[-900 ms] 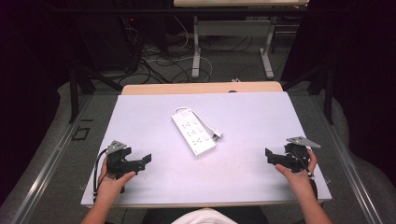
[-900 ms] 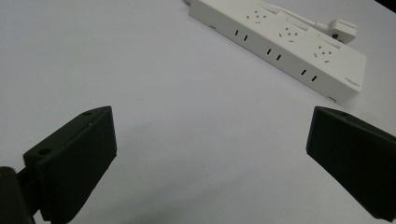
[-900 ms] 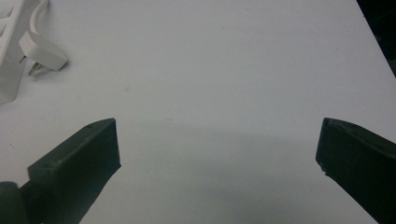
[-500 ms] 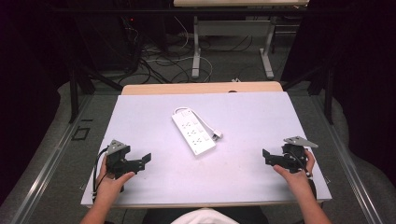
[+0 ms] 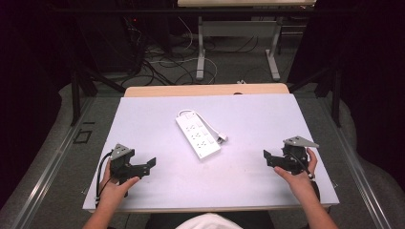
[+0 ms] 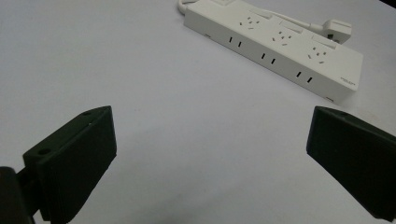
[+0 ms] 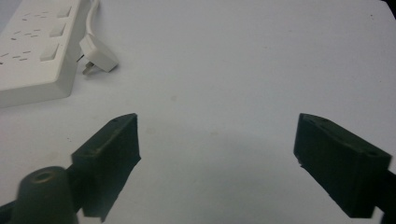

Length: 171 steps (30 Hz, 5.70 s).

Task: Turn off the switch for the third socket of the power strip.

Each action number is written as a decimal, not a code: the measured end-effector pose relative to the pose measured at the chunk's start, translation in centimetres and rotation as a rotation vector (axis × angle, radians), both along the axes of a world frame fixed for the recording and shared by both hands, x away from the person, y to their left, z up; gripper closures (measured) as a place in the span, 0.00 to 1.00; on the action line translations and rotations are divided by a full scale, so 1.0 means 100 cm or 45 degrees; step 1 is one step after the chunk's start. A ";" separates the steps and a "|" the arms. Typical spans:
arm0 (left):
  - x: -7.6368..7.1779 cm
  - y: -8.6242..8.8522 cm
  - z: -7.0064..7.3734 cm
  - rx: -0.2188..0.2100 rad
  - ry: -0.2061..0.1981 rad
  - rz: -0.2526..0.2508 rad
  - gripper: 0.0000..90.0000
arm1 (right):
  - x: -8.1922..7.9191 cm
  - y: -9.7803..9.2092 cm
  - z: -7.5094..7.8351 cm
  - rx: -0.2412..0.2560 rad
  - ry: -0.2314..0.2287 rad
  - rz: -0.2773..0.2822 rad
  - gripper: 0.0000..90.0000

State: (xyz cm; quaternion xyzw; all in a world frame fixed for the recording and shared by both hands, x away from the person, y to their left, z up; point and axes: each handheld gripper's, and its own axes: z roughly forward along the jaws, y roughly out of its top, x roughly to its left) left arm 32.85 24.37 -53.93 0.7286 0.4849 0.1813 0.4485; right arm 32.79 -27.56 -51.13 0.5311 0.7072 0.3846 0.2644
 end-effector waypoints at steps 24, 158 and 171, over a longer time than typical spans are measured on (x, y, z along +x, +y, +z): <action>-0.004 0.001 0.000 -0.019 -0.008 0.028 0.02 | 0.026 0.031 0.027 -0.046 0.101 0.152 0.33; -0.005 0.005 0.000 -0.023 -0.010 0.034 0.05 | 0.141 0.176 0.016 0.001 0.662 0.360 1.00; -0.005 0.006 0.000 -0.028 -0.001 0.035 0.05 | 0.140 0.185 0.004 -0.032 0.691 0.379 1.00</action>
